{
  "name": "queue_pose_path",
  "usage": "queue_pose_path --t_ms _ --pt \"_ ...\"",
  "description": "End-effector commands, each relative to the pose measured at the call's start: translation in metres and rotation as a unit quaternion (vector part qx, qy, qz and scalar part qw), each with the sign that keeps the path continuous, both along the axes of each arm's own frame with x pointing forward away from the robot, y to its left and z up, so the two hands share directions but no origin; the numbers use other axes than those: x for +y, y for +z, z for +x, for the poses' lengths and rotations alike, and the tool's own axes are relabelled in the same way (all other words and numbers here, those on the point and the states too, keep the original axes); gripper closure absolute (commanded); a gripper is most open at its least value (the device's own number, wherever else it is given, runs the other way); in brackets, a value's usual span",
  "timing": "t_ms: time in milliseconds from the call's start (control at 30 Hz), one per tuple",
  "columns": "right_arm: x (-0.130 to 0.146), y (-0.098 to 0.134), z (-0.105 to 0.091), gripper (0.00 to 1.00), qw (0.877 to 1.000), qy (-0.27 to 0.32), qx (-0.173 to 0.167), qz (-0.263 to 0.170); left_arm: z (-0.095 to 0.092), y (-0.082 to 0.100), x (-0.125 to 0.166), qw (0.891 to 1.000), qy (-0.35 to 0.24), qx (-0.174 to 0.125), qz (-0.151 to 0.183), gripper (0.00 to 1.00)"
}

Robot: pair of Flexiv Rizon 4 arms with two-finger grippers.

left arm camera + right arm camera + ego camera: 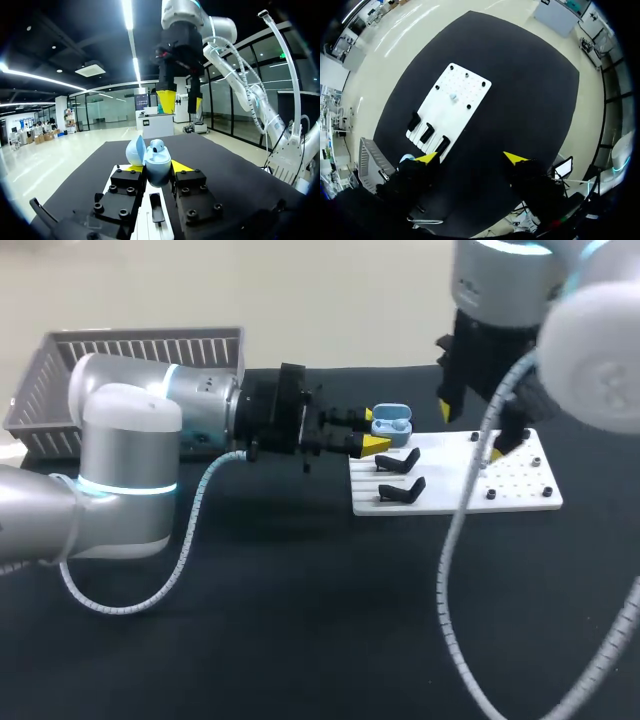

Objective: Pick up each earbud case from the left stands, insert the matching earbuds, close the lid, and place the case in the box.

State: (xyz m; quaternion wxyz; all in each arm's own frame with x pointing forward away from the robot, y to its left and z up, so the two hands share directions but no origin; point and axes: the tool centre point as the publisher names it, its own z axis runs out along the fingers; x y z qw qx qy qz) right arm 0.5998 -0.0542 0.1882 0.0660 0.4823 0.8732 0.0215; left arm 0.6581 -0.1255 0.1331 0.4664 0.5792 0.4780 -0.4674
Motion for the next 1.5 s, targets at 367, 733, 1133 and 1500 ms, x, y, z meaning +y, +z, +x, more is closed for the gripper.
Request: queue_pose_path --t_ms 367,733,1133,1500 --pt "-0.041 -0.021 0.012 0.00 0.993 -0.017 -0.079 0.085 -0.002 -0.001 0.000 1.000 0.003 -0.002 -0.001 1.00" --pt "-0.041 -0.021 0.012 0.00 0.993 -0.017 -0.079 0.085 -0.002 -0.001 0.000 1.000 0.003 -0.002 -0.001 1.00" --pt "-0.053 -0.030 0.033 0.00 0.998 0.043 -0.053 0.011 -0.002 -0.001 0.000 1.000 0.003 -0.002 -0.001 1.00" --pt "-0.071 -0.050 0.045 0.00 0.955 0.271 -0.100 0.067 -0.002 -0.001 0.000 1.000 0.003 -0.002 -0.001 1.00"
